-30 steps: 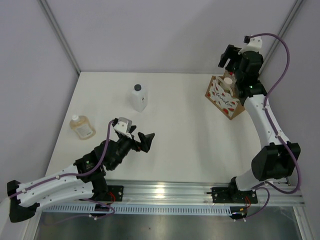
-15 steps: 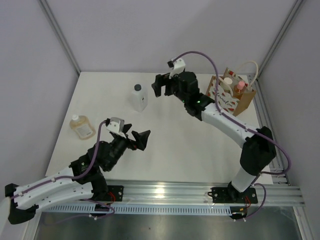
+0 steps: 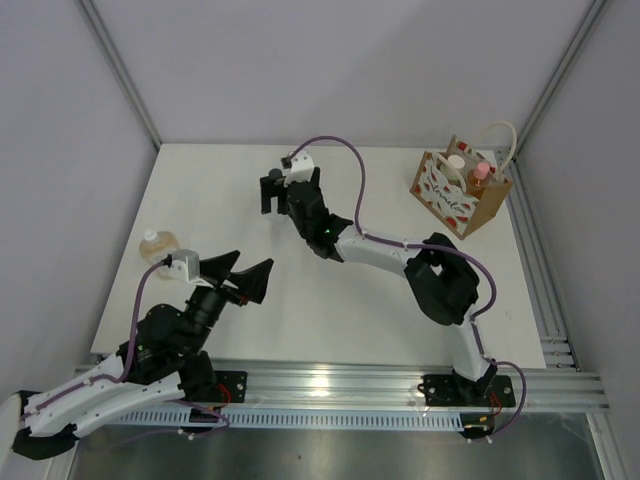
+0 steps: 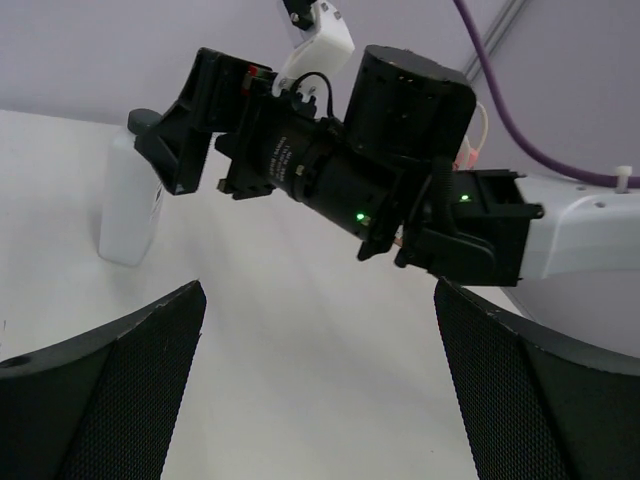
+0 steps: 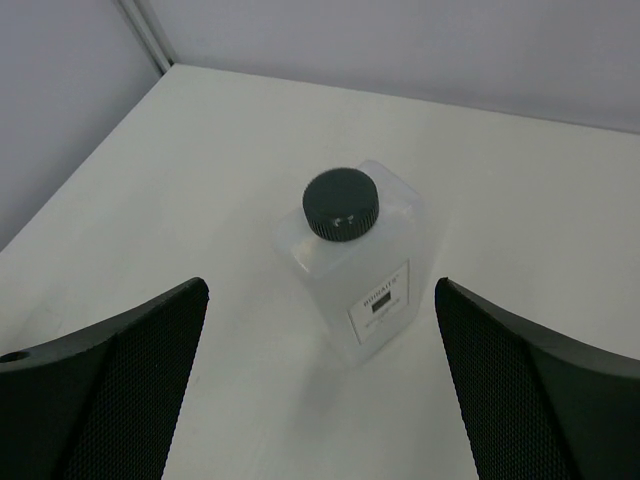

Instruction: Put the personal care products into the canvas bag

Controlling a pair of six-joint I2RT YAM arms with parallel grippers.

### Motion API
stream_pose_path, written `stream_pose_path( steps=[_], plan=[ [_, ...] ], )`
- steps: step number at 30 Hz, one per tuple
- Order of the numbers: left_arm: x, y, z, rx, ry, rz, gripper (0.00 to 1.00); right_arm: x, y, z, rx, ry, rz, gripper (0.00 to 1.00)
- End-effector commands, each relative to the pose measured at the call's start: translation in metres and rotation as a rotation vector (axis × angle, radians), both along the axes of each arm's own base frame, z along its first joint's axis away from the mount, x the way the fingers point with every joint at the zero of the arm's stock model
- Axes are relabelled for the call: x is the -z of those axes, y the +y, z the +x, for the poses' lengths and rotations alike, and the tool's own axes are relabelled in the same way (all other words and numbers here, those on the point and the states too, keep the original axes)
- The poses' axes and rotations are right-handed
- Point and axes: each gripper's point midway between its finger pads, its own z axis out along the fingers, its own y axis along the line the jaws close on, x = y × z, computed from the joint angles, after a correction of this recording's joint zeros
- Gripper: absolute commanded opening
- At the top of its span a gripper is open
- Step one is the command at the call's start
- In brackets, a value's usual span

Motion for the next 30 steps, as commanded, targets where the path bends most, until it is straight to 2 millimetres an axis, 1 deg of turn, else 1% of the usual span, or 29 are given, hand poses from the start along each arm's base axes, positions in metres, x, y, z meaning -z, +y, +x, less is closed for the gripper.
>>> stream_pose_path(
  steps=[1, 2, 3, 4, 6, 7, 8, 10, 11, 14, 18, 20, 21, 22, 23, 24, 25, 26, 27, 28, 29, 30],
  plan=[
    [-0.008, 0.003, 0.0, -0.011, -0.006, -0.066, 0.99, -0.046, 0.011, 0.017, 0.113, -0.118, 0.132, 0.99],
    [-0.007, 0.004, 0.001, -0.013, -0.004, -0.065, 0.99, -0.045, 0.01, 0.02, 0.154, -0.129, 0.132, 0.99],
    [-0.008, 0.003, 0.0, -0.013, -0.002, -0.068, 0.99, -0.029, 0.017, 0.02, 0.157, -0.125, 0.109, 0.99],
    [-0.007, 0.003, 0.001, -0.013, -0.002, -0.066, 0.99, -0.034, 0.02, 0.023, 0.173, -0.145, 0.107, 1.0],
    [-0.006, 0.003, 0.001, -0.015, 0.003, -0.067, 0.99, -0.029, 0.025, 0.027, 0.191, -0.168, 0.106, 0.99],
    [-0.006, 0.004, 0.001, -0.017, 0.004, -0.068, 0.99, -0.009, 0.03, 0.03, 0.199, -0.164, 0.074, 0.99],
    [-0.006, 0.003, 0.001, -0.015, 0.004, -0.068, 0.99, -0.014, 0.027, 0.036, 0.239, -0.183, 0.072, 1.0],
    [-0.006, 0.004, 0.001, -0.018, 0.004, -0.068, 0.99, -0.004, 0.027, 0.044, 0.278, -0.183, 0.055, 0.99],
    [-0.007, 0.004, 0.001, -0.018, 0.003, -0.072, 0.99, 0.005, 0.031, 0.05, 0.29, -0.179, 0.04, 1.0],
    [-0.007, 0.004, 0.001, -0.016, 0.003, -0.072, 0.99, 0.02, 0.035, 0.058, 0.321, -0.17, 0.028, 0.99],
    [-0.006, 0.004, 0.001, -0.02, 0.003, -0.07, 0.99, 0.031, 0.022, 0.064, 0.388, -0.167, 0.008, 0.98],
    [-0.005, 0.003, 0.001, -0.018, 0.004, -0.067, 0.99, 0.03, 0.013, 0.067, 0.407, -0.173, 0.009, 0.94],
    [-0.007, 0.003, 0.001, -0.014, 0.003, -0.069, 0.99, 0.033, 0.007, 0.066, 0.403, -0.172, -0.005, 0.91],
    [-0.004, 0.002, 0.001, -0.014, 0.006, -0.062, 0.99, 0.031, 0.005, 0.067, 0.385, -0.182, -0.011, 0.88],
    [-0.007, 0.002, 0.001, -0.012, 0.003, -0.069, 0.99, 0.027, 0.003, 0.067, 0.377, -0.194, 0.004, 0.79],
    [-0.007, 0.002, 0.001, -0.012, 0.003, -0.066, 0.99, 0.018, -0.005, 0.07, 0.375, -0.203, 0.011, 0.74],
    [-0.007, 0.003, 0.001, -0.014, 0.004, -0.065, 0.99, 0.03, -0.004, 0.067, 0.315, -0.196, -0.016, 0.67],
    [-0.007, 0.003, 0.001, -0.014, 0.004, -0.066, 0.99, 0.024, -0.003, 0.067, 0.275, -0.217, 0.015, 0.65],
    [-0.007, 0.003, 0.001, -0.015, 0.003, -0.068, 0.99, 0.023, -0.008, 0.071, 0.235, -0.236, -0.002, 0.65],
    [-0.007, 0.003, 0.0, -0.012, 0.002, -0.069, 0.99, 0.024, -0.011, 0.067, 0.181, -0.236, -0.011, 0.65],
    [-0.007, 0.003, 0.001, -0.012, 0.003, -0.068, 0.99, 0.025, 0.002, 0.063, 0.062, -0.23, -0.005, 0.67],
    [-0.008, 0.002, 0.0, -0.008, 0.001, -0.07, 0.99, 0.027, 0.003, 0.063, 0.024, -0.204, -0.001, 0.69]
  ],
)
